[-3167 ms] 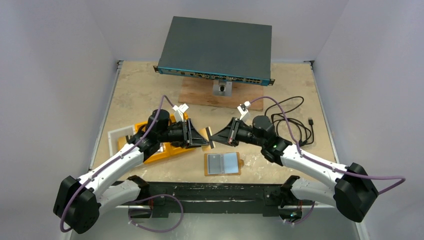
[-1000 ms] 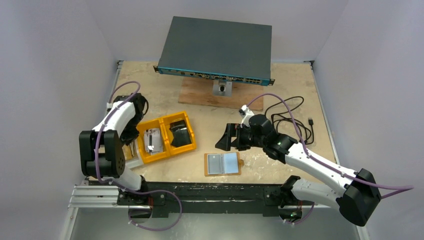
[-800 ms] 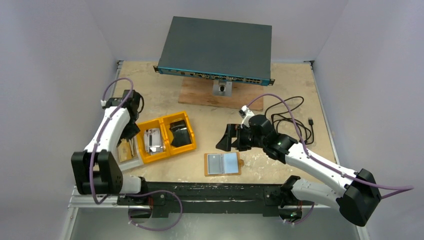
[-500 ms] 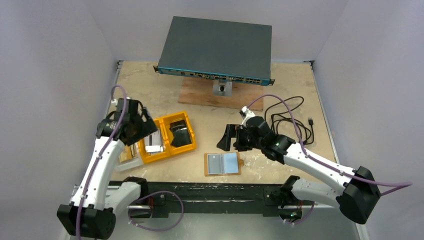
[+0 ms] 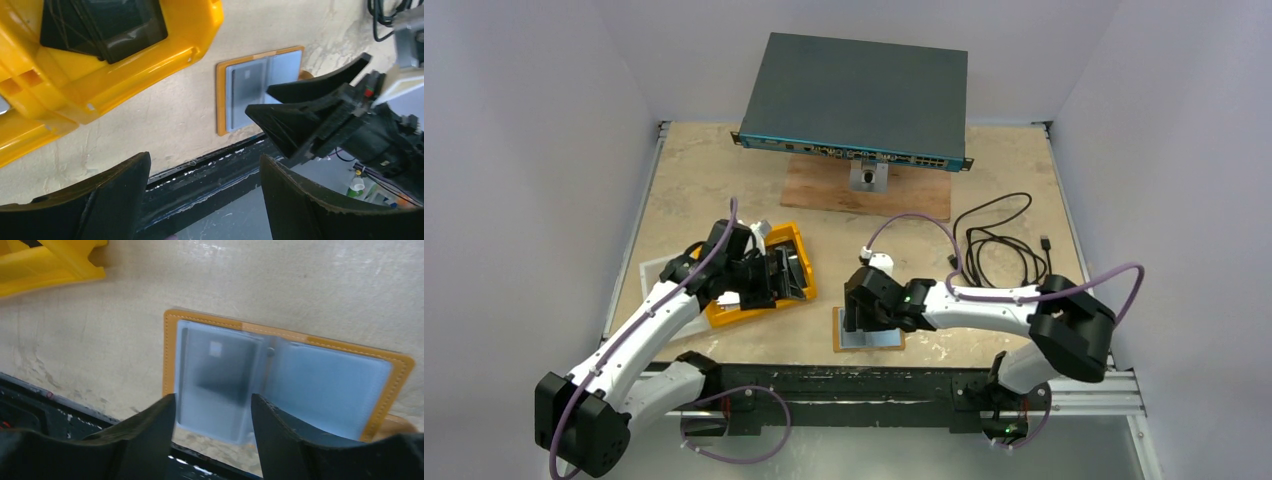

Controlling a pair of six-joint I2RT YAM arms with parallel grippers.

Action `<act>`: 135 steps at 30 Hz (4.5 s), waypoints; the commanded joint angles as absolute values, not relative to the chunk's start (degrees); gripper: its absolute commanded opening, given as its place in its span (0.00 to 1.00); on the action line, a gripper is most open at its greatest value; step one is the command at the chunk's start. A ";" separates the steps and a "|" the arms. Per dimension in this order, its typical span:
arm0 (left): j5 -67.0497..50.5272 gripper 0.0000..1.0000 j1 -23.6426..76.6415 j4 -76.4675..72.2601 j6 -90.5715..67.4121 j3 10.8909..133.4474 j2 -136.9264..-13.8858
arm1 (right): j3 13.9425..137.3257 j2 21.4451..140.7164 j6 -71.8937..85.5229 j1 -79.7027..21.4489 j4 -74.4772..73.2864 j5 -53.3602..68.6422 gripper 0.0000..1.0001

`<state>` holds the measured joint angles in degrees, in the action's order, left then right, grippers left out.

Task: Take the credit cards out of the card holder
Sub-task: Remove the credit card from the card holder.

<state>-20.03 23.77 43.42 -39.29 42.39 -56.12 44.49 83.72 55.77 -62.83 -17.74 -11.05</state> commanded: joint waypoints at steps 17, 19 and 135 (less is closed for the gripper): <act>-21.86 0.79 29.18 34.58 -42.32 42.04 -59.17 | 53.00 91.00 56.64 -63.98 -24.28 -16.88 0.48; -21.36 0.79 29.97 34.31 -42.74 42.33 -59.96 | 52.87 91.41 56.24 -63.98 -23.11 -16.05 0.48; -8.69 0.02 51.87 29.95 -50.56 54.12 -91.27 | 29.75 67.04 57.26 -53.32 -10.50 -3.17 0.18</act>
<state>-10.41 50.94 28.16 -52.03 50.37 -91.37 28.14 70.15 57.98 -53.52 -8.16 -0.08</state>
